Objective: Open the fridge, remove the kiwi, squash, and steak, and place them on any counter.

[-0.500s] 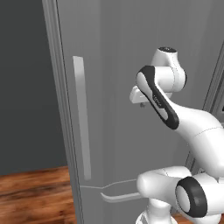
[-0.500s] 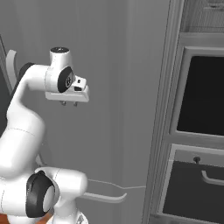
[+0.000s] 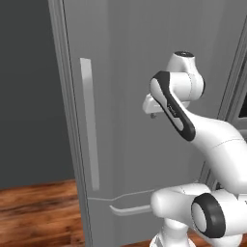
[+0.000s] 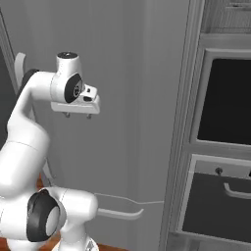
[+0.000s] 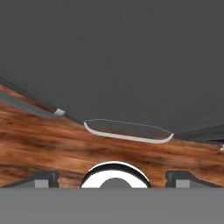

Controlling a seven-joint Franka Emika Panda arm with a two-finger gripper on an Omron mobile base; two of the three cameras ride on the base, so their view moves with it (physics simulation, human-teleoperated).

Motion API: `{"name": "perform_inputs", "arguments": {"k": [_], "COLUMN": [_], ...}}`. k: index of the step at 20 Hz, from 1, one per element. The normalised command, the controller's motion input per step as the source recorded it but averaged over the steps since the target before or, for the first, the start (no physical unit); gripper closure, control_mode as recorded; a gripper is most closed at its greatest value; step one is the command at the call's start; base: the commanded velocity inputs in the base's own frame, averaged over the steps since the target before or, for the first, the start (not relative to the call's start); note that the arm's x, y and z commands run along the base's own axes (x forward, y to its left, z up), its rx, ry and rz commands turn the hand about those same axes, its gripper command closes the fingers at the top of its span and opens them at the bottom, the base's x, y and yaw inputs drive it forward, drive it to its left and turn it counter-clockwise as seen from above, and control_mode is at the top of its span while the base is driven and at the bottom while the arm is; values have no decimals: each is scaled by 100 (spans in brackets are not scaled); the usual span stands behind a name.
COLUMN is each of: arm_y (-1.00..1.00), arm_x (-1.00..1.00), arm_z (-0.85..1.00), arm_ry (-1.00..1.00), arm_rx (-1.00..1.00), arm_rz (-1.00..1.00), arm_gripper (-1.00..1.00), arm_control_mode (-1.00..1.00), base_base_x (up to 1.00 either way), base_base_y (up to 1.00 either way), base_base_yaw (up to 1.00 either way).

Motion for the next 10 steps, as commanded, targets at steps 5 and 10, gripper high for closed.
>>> {"name": "perform_inputs", "arguments": {"k": [5, 10], "arm_y": [0, 0], "arm_x": [0, 0], "arm_z": [0, 0], "arm_ry": [0, 0], "arm_rx": [0, 0], "arm_rz": [0, 0], "arm_gripper": [-100, -100], "arm_control_mode": [100, 100], "base_base_x": [-9, -3], "base_base_y": [34, 52], "base_base_yaw": [0, 0]}}
